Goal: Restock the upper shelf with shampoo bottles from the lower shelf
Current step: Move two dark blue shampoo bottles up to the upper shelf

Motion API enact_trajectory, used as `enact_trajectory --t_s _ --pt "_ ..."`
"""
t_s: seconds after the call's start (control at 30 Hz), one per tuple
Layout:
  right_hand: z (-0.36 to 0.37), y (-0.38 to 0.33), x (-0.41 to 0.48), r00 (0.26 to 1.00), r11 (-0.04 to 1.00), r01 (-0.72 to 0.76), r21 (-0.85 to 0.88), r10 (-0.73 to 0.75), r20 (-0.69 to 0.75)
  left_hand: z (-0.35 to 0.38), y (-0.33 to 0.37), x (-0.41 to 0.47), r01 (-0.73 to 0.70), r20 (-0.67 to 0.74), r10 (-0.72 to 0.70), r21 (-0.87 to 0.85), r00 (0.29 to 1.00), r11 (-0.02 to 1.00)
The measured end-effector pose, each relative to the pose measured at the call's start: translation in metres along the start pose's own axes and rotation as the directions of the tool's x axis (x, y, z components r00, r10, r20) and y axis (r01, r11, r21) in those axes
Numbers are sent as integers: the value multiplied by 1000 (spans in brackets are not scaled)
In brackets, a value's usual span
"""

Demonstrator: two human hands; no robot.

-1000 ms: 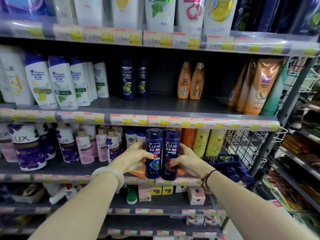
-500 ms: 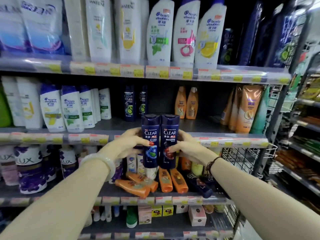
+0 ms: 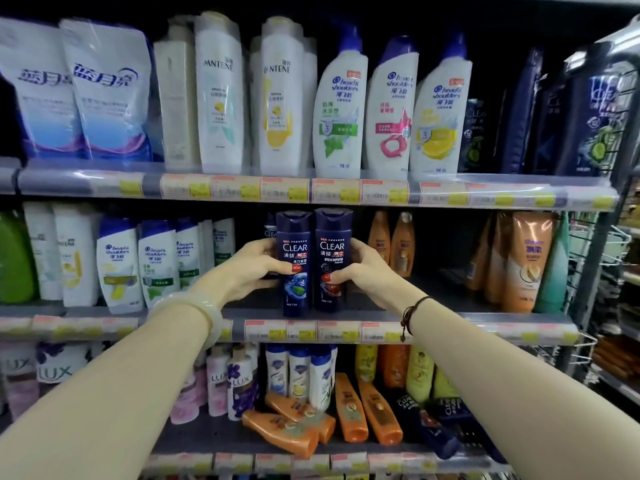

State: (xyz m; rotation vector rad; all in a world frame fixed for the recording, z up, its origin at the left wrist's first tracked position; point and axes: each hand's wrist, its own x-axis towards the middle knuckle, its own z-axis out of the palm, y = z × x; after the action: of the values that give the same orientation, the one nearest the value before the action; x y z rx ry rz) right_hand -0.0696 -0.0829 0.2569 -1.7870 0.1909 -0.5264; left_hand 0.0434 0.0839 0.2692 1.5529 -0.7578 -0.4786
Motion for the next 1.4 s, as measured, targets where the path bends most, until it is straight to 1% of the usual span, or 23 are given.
enact_trajectory --t_s 0.17,0.4,0.63,0.87,1.27,1.4 --pt "15 8 27 999 1000 5 8 -5 -38 -17 -6 21 -31 -42 32 15 999 999" --pt "31 33 59 999 999 -45 21 46 -24 -32 -29 50 13 -74 -14 -7 997 1000" --pt "37 42 84 996 995 -84 44 85 -7 -47 -40 75 1 -96 4 49 995 999" --pt "41 45 103 994 994 -105 33 105 -11 -53 -45 93 6 -103 -3 26 995 1000" --pt "47 49 116 993 995 -91 51 95 -76 -54 -52 107 19 -102 -20 -16 995 1000" --pt "45 50 115 989 992 -118 34 120 -84 -53 -53 105 24 -108 -29 -43 994 999"
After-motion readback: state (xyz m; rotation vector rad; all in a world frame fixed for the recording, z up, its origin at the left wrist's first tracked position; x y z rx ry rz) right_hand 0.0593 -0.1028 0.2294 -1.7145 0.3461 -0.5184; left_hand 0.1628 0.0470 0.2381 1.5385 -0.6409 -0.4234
